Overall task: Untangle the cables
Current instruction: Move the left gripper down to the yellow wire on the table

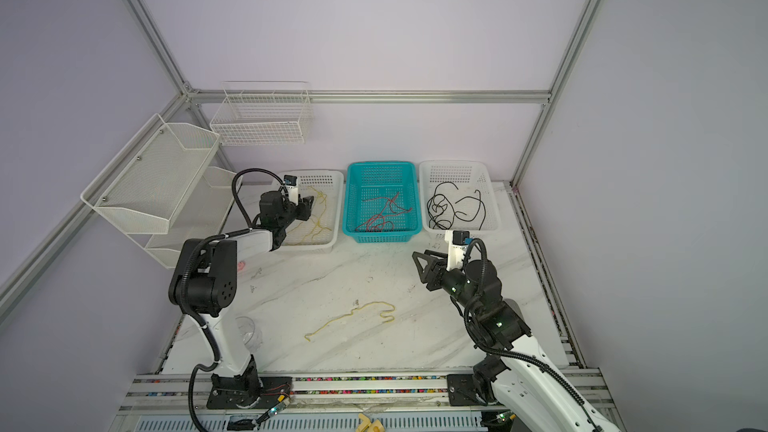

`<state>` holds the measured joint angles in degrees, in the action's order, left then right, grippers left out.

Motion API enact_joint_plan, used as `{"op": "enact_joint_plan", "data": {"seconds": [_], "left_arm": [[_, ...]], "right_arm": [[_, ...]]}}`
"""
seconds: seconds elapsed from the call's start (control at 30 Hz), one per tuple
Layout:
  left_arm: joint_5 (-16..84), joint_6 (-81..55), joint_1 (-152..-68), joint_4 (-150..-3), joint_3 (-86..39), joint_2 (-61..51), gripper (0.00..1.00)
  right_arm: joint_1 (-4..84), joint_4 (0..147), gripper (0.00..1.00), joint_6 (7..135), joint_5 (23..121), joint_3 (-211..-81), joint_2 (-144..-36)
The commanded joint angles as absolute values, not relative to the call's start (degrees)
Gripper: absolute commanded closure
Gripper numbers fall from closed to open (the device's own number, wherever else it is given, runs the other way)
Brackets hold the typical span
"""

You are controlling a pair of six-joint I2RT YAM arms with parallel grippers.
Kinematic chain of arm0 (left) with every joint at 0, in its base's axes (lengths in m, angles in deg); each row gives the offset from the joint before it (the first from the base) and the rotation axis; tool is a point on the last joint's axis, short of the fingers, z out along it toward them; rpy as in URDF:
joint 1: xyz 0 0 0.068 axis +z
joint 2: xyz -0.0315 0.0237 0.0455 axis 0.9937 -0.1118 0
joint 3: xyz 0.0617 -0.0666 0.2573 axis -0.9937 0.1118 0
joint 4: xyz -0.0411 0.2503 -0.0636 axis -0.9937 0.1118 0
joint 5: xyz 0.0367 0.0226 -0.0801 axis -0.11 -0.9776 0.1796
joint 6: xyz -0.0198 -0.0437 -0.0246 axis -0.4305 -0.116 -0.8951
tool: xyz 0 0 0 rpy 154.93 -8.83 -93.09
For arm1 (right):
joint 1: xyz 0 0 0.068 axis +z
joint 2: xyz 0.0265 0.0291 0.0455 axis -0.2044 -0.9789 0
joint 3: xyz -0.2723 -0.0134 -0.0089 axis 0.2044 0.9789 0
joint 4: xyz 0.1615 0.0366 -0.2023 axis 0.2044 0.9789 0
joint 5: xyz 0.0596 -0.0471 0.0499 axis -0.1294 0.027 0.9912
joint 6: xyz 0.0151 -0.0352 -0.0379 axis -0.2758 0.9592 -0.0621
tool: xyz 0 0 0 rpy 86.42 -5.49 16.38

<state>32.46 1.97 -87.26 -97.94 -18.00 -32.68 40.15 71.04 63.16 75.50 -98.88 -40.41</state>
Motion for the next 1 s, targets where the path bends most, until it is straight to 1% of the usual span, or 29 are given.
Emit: {"op": "enact_joint_plan", "data": {"seconds": [0.0,0.1,0.17,0.2,0.23,0.27,0.37,0.43,0.5,0.57,0.63,0.7,0.8,0.97], "left_arm": [[33.2,-0.5,-86.8,-98.9,-18.9,-26.3,0.41],[32.1,-4.2,-86.9,-97.6,-18.8,-22.4,0.35],[30.5,-6.8,-87.0,-95.3,-19.0,-19.1,0.29],[30.2,-8.3,-87.0,-94.4,-18.9,-17.6,0.25],[29.7,-10.5,-87.0,-92.7,-18.7,-16.0,0.18],[29.3,-12.5,-87.0,-90.4,-18.8,-14.4,0.14],[32.4,-14.9,-87.0,-83.6,-17.4,-9.4,0.06],[33.6,-17.5,-87.7,-80.0,-14.9,-5.6,0.05],[32.6,-19.2,-89.3,-74.4,-13.0,-0.8,0.05],[31.6,-19.4,-92.5,-67.2,-10.5,2.5,0.06],[31.2,-19.3,-95.8,-63.2,-6.9,5.8,0.07],[31.5,-16.4,-100.4,-57.9,-5.0,7.9,0.08],[32.7,-12.3,-107.1,-48.5,-6.5,6.6,0.1],[32.9,-4.5,-117.4,-34.2,-12.8,-1.2,0.13]], "right_arm": [[40.5,71.0,0.52,63.3,75.9,-100.6,-40.7],[41.3,73.0,0.51,63.2,75.5,-102.3,-42.8],[43.3,74.1,0.51,62.8,74.8,-103.5,-45.0],[44.8,74.6,0.51,62.4,73.8,-103.8,-45.9],[46.7,75.0,0.51,62.1,72.0,-104.3,-46.9],[49.0,75.8,0.5,62.1,70.0,-104.7,-48.0],[53.7,78.1,0.5,61.9,64.8,-106.0,-50.6],[54.7,78.9,0.5,61.5,64.2,-106.4,-51.7],[54.8,79.3,0.5,61.2,64.0,-106.3,-52.2],[54.8,79.4,0.5,61.1,63.9,-106.1,-52.1],[54.8,80.1,0.5,61.5,63.5,-106.5,-51.9],[54.8,81.0,0.5,61.8,63.0,-107.0,-51.5],[54.8,81.5,0.5,62.2,62.8,-107.3,-51.1],[54.8,81.9,0.5,62.2,63.2,-107.0,-51.2]]}}
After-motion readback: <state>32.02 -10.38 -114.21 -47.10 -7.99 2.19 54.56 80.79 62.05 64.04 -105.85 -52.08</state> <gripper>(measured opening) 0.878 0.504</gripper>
